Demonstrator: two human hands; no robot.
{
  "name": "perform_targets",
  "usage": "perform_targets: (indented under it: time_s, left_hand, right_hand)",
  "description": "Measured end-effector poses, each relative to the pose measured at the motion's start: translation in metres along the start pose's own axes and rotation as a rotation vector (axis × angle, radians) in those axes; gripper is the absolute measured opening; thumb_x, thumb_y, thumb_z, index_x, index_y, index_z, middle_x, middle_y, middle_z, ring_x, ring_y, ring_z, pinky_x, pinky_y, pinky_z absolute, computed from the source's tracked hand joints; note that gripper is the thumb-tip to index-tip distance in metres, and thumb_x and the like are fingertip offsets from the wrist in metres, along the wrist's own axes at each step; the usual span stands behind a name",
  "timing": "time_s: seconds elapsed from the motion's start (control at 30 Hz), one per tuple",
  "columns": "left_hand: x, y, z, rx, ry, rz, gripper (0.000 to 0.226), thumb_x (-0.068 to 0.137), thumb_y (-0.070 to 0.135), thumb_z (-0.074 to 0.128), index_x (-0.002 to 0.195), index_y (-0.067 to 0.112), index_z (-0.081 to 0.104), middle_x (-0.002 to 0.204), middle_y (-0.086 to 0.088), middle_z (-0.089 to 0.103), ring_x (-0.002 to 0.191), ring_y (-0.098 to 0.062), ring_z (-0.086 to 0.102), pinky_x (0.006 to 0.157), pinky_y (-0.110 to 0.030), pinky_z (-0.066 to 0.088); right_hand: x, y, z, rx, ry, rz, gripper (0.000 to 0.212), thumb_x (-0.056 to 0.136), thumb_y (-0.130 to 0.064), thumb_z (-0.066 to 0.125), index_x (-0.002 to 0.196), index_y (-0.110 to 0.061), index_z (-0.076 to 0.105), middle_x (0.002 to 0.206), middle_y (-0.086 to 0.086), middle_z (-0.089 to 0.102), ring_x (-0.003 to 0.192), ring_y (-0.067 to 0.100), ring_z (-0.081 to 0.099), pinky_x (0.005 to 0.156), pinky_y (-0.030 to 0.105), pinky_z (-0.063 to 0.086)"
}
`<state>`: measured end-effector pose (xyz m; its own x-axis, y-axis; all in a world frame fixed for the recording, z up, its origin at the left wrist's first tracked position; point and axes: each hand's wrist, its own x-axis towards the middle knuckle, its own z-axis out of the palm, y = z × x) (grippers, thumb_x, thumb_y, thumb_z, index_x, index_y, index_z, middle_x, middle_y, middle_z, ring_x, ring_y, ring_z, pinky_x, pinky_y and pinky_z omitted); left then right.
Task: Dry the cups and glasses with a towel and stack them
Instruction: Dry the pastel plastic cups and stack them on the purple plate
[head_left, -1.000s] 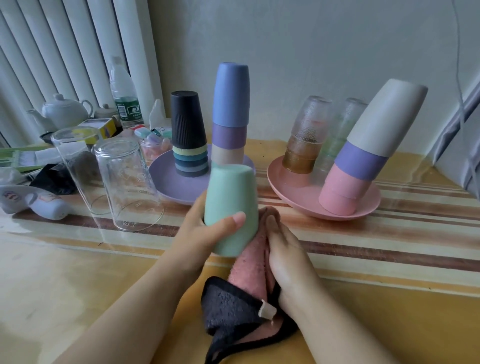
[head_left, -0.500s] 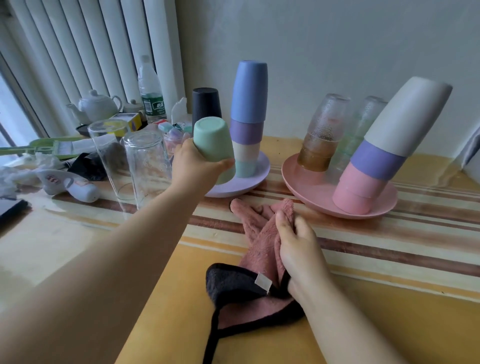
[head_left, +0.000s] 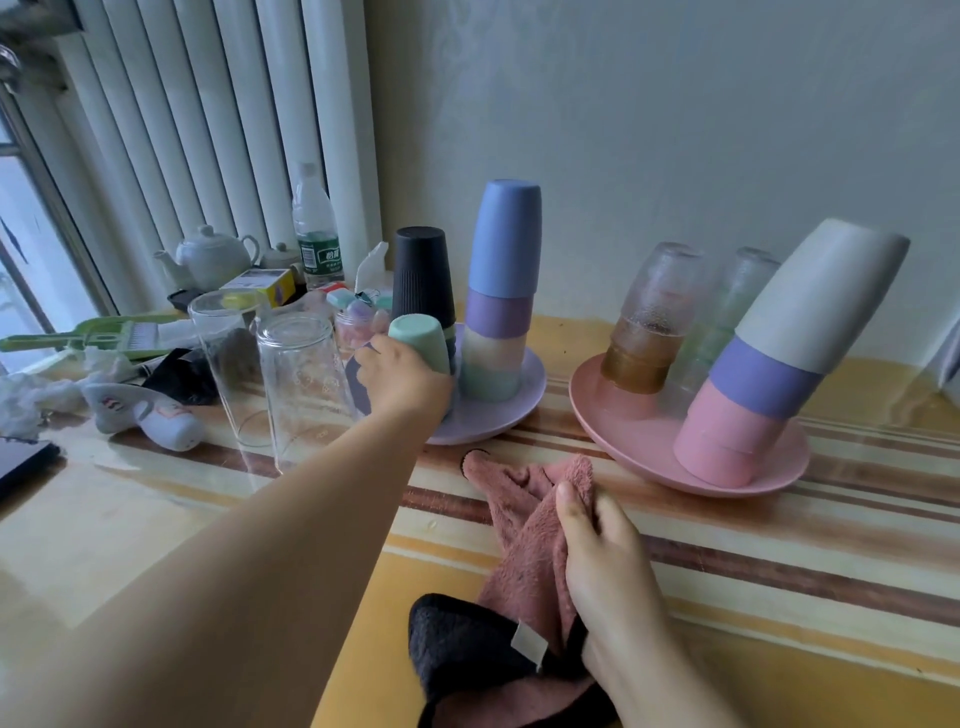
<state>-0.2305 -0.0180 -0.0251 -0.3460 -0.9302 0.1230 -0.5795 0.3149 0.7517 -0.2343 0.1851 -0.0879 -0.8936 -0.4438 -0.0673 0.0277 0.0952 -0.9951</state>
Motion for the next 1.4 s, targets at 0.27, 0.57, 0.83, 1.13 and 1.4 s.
perform_targets:
  time_s: [0.27,0.57,0.83,1.13,1.4]
  left_hand:
    - [0.002,-0.010,-0.005,-0.029,0.036,0.006,0.081,0.083,0.010,0.069,0.145,0.002,0.018,0.141,-0.025,0.033,0.131,-0.037,0.034,0.106,-0.036,0.031]
    - [-0.001,-0.023,0.001,-0.172,0.125,0.115,0.082,0.082,0.011,0.070,0.149,0.011,0.022,0.142,-0.019,0.037,0.132,-0.034,0.036,0.107,-0.036,0.028]
    - [-0.001,-0.029,0.002,-0.324,0.126,0.069,0.058,0.082,0.011,0.071,0.132,0.009,0.040,0.130,-0.012,0.052,0.120,-0.031,0.049,0.089,-0.031,0.037]
    - [-0.034,-0.023,0.001,-0.210,0.290,0.437,0.060,0.078,0.001,0.062,0.134,0.005,0.043,0.139,-0.015,0.037,0.132,-0.034,0.033,0.110,-0.038,0.027]
    - [-0.068,-0.003,0.018,-0.337,-0.276,0.477,0.012,0.086,0.011,0.066,0.093,0.017,0.058,0.083,0.010,0.061,0.072,-0.003,0.057,0.065,-0.016,0.046]
  right_hand:
    - [0.002,0.004,0.002,0.029,0.001,-0.005,0.016,0.090,-0.050,0.051,0.092,-0.042,0.064,0.086,-0.010,0.072,0.090,0.016,0.066,0.092,0.048,0.049]
    - [0.002,0.002,0.003,0.077,0.009,0.012,0.016,0.092,-0.041,0.053,0.088,-0.036,0.067,0.086,-0.006,0.073,0.090,0.018,0.067,0.093,0.047,0.050]
    - [0.001,0.001,0.002,0.070,0.017,-0.017,0.019,0.093,-0.040,0.052,0.086,-0.029,0.066,0.083,-0.008,0.072,0.089,0.017,0.066,0.090,0.041,0.050]
    - [0.003,0.002,0.002,0.065,0.013,-0.023,0.018,0.092,-0.043,0.052,0.088,-0.032,0.065,0.087,-0.007,0.072,0.091,0.018,0.065,0.091,0.044,0.050]
    - [0.019,-0.024,-0.037,-0.025,0.186,-0.164,0.017,0.096,-0.031,0.050,0.082,-0.025,0.058,0.083,-0.013,0.064,0.084,0.011,0.059,0.074,0.027,0.044]
